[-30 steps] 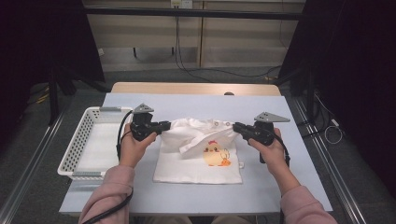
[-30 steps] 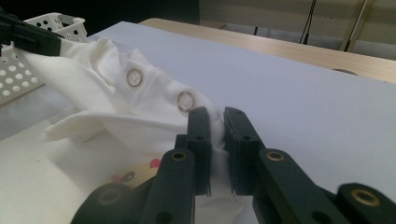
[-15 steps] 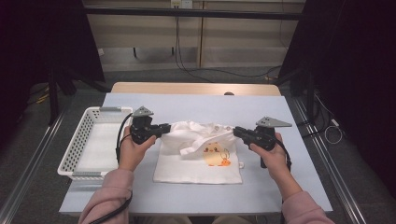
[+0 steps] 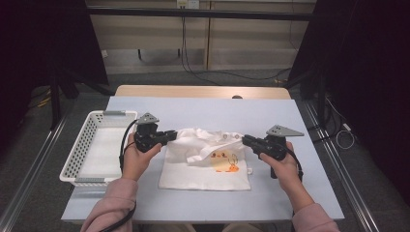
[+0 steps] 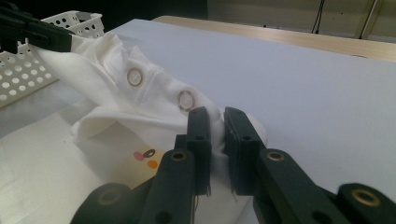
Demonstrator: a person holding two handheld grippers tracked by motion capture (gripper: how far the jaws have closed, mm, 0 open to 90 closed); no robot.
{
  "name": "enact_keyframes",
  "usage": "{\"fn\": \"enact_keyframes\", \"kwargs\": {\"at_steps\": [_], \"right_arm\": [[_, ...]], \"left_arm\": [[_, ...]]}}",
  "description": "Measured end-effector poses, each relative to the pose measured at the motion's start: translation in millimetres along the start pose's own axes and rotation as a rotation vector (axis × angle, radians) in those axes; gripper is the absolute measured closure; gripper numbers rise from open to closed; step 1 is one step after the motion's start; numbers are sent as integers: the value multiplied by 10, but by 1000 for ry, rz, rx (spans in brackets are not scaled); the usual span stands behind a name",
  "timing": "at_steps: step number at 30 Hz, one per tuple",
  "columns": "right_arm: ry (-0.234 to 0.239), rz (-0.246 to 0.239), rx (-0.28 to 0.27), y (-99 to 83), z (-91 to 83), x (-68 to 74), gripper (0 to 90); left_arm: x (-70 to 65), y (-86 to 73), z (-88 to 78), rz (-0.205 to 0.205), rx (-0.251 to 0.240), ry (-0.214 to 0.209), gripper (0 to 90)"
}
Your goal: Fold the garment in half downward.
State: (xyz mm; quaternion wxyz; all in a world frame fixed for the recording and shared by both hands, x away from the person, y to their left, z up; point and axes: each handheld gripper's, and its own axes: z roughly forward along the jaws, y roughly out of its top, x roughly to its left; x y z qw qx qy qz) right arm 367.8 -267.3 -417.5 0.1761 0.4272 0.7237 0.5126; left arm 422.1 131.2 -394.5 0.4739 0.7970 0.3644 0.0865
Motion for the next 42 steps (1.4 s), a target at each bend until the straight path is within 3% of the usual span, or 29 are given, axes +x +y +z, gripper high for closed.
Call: {"fn": "enact_keyframes", "kwargs": {"at_steps": [5,9,12,20,22,42], "right_arm": [[4,-1,2,-28,-18,16,820],[7,-10,3,-61,-26,33,819],[9,-6,5,-84,-35,46,820],[13,-10,18,-120,-64,71,820],[18,-13,10,-133,-57,66,820],[44,1,12,-181,-84,58,819]], "left_arm": [[-14,-22,-4,-9,-8,-6,836],[-30,-72,-19,-22,19,-17,836],[-33,-88,-15,-28,2,-12,836],[-42,-104,-27,-21,26,-18,836],[-37,-128,-19,-37,25,-23,836],[-45,-158,-39,-30,29,-34,836]]}}
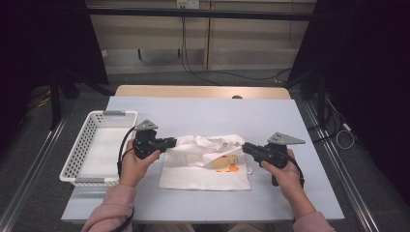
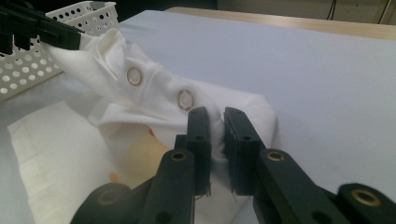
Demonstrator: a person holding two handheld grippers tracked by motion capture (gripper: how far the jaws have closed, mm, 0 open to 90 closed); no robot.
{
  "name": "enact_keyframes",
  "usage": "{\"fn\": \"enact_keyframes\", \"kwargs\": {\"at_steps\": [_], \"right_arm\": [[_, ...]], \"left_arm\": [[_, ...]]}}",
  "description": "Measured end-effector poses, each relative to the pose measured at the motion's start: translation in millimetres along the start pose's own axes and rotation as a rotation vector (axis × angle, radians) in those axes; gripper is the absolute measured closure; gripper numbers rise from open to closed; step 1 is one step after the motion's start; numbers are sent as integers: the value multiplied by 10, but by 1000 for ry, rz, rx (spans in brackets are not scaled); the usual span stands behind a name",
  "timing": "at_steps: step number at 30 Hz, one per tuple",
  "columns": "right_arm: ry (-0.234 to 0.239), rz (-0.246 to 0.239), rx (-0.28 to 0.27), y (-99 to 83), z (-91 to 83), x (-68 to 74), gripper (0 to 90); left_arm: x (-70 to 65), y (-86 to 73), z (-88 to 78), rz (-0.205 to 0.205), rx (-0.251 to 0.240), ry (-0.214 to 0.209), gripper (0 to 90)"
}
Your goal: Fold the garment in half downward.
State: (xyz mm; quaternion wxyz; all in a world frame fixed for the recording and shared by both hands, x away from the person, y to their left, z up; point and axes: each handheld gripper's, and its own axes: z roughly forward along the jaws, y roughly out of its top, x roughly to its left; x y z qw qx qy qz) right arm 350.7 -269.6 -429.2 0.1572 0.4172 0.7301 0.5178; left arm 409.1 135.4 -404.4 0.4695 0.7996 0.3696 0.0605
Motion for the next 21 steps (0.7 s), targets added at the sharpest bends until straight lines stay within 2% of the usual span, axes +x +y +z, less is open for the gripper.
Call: {"fn": "enact_keyframes", "kwargs": {"at_steps": [3,4,5,9,11,12,15,17,20,21], "right_arm": [[-2,6,3,-5,-10,8,819],[1,4,2,-8,-11,8,819],[6,1,3,-16,-12,8,819],[3,-1,8,-20,-14,5,819],[9,0,2,-18,-14,9,819],[9,-1,2,-18,-15,12,819],[4,-5,1,-19,-21,17,819],[6,-2,3,-16,-30,24,819],[4,-7,1,-13,-34,29,819],[6,-10,1,-12,-33,32,819]], "left_arm": [[3,1,-6,1,6,-6,836],[-7,-7,0,-21,-5,-14,836],[3,-7,-3,-8,-4,-7,836],[-1,-12,-20,1,1,-7,836],[-14,-17,-26,-14,-10,-7,836],[-15,-17,-34,-1,-5,-6,836],[-29,-27,-39,-13,-9,-12,836],[-25,-28,-54,5,-3,-4,836],[-43,-33,-66,-8,-11,-7,836],[-41,-32,-76,0,0,-3,836]]}}
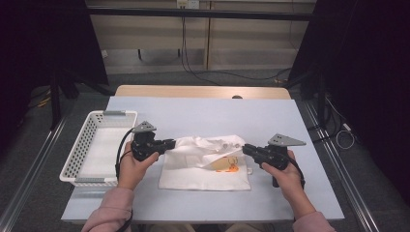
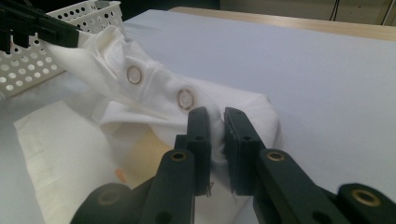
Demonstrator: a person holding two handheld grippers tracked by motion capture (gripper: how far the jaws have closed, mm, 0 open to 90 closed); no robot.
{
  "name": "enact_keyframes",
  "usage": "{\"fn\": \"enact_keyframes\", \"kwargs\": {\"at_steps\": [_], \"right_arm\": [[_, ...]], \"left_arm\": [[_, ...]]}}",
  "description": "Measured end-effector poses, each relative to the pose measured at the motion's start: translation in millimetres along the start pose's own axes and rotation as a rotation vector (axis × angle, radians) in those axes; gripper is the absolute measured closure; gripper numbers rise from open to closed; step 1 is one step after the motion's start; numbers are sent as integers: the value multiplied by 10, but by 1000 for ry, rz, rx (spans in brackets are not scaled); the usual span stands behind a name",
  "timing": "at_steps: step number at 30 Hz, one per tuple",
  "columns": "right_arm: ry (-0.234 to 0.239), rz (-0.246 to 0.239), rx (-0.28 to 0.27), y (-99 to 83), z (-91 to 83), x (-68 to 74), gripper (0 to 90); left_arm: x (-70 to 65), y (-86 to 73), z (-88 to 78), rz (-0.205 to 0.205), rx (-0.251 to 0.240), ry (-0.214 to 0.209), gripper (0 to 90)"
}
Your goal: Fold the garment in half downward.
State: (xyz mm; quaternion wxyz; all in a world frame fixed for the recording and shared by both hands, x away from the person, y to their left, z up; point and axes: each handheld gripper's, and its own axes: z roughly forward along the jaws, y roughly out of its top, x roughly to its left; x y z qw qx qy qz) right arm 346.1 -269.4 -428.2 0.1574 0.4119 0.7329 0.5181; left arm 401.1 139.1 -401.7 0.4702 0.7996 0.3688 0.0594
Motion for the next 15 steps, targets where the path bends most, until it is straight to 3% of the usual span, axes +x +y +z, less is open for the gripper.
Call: {"fn": "enact_keyframes", "kwargs": {"at_steps": [15], "right_arm": [[22,16,-3,-9,-42,4,813]], "left_arm": [[-37,-26,-7,-6,-8,-4,836]]}}
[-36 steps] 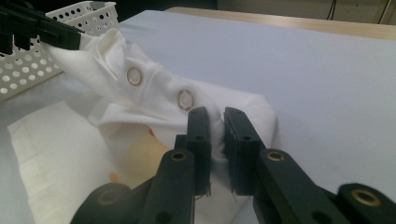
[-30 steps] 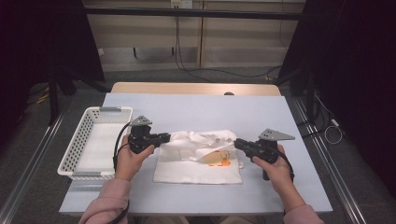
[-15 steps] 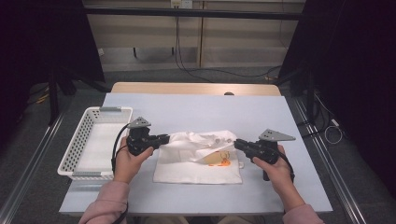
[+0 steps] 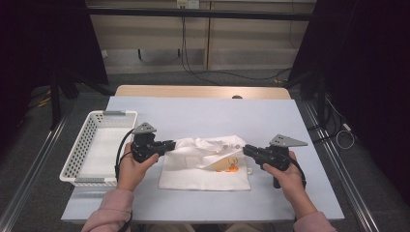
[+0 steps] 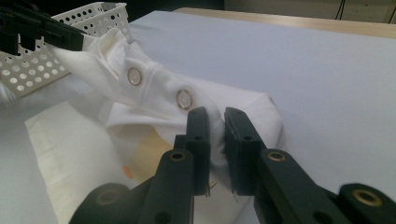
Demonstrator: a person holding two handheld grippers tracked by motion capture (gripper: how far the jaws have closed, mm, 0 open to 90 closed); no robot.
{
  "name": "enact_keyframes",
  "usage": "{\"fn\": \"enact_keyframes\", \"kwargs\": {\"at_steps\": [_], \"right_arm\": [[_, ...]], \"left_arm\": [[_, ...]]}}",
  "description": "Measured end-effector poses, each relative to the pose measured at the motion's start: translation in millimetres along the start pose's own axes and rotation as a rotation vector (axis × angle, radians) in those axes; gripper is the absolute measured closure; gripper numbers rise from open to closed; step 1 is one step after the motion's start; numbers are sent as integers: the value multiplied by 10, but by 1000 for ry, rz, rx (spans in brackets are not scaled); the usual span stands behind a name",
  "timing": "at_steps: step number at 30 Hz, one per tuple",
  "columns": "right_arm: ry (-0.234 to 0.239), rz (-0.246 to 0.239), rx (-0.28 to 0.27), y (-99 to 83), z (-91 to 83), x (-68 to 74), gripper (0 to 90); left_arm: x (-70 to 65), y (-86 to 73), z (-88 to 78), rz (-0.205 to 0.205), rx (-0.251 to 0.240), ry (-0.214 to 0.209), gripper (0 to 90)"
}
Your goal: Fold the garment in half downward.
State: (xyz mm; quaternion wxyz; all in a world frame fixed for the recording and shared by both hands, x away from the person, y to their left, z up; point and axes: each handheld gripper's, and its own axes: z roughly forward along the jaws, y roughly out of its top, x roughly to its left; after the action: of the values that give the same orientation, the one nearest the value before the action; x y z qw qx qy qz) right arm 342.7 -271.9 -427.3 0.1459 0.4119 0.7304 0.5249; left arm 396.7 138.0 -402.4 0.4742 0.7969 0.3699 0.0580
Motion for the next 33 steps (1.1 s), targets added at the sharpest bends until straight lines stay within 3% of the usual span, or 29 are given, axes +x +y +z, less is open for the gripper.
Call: {"fn": "enact_keyframes", "kwargs": {"at_steps": [6,10,20,24,28,31,33], "right_arm": [[11,11,-2,-9,-20,-10,806],[21,22,4,-15,-18,-13,801],[24,6,34,-44,15,-9,781],[31,0,56,-68,45,-16,754],[30,-8,54,-69,53,-13,698],[35,-30,66,-72,59,-14,721],[40,-16,66,-75,67,-16,738]], "left_arm": [[0,-11,-4,11,22,6,836],[1,-17,3,2,11,2,836],[1,-35,14,7,26,4,836],[-3,-48,24,-14,36,-5,836],[16,-47,23,4,35,-2,836],[18,-50,25,7,35,2,836],[20,-50,26,11,37,2,835]]}}
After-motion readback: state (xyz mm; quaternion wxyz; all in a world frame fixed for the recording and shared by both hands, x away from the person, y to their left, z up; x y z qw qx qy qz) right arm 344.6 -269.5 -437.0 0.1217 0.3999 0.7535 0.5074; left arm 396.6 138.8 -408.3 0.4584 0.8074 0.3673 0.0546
